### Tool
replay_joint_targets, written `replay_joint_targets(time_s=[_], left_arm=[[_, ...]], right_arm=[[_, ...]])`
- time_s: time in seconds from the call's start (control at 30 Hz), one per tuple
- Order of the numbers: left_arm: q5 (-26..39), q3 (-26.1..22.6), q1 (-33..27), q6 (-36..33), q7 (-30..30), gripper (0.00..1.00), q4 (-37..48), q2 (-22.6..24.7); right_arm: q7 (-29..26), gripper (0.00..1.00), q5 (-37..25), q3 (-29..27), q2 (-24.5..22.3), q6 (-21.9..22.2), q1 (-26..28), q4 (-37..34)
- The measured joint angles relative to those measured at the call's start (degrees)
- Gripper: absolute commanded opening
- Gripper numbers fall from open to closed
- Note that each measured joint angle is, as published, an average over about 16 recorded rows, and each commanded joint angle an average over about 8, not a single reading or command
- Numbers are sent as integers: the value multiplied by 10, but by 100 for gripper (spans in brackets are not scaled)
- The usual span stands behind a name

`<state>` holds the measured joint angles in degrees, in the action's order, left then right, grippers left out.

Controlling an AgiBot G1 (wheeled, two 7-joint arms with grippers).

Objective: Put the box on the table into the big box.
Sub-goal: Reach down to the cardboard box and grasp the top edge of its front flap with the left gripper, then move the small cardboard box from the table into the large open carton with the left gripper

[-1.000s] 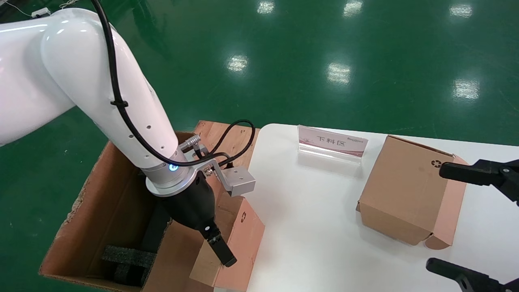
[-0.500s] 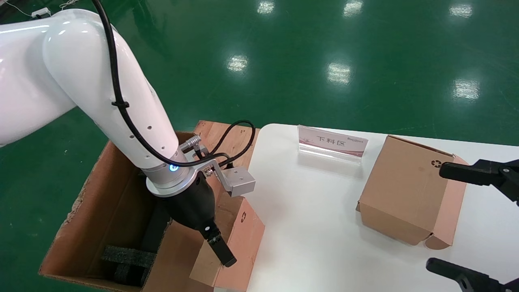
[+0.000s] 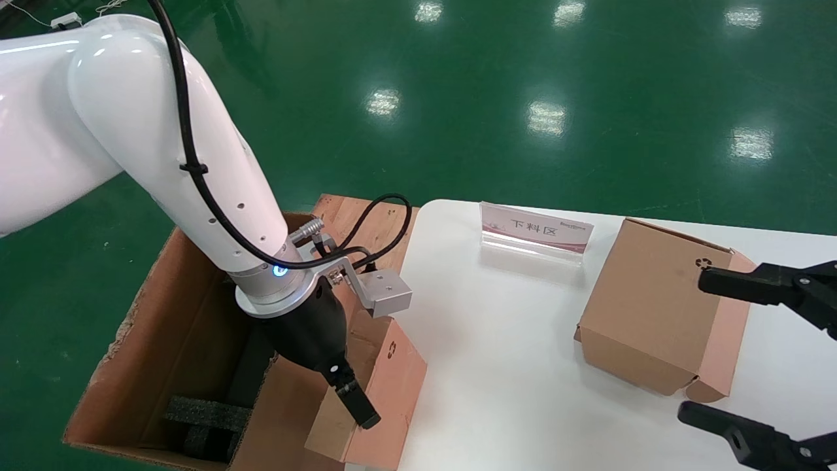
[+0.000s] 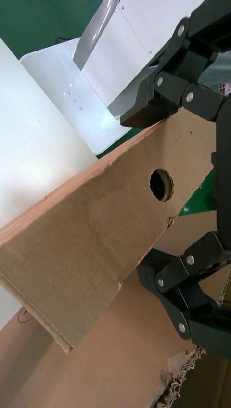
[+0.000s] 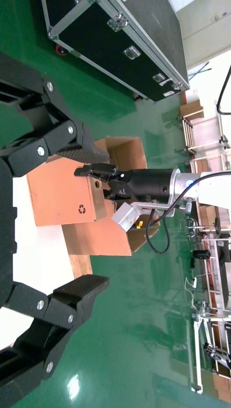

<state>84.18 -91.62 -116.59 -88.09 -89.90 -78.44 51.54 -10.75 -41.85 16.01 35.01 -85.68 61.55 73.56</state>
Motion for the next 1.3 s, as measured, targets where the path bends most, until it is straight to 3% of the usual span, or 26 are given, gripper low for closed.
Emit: replay_joint_targets(time_s=[0.03,0.27,0.3,0.87,1.3], left_arm=[[0,0,0,0,0,0,0,0],[0,0,0,0,0,0,0,0],[0,0,0,0,0,0,0,0],[22,22,-18,6,12,0,0,3],[109,88,-109,34,19,0,-24,-24]], right_arm=[[0,6,0,0,0,0,0,0],[0,93,0,0,0,0,0,0],[0,100,0,0,0,0,0,0],[0,100,0,0,0,0,0,0],[0,100,0,0,0,0,0,0]])
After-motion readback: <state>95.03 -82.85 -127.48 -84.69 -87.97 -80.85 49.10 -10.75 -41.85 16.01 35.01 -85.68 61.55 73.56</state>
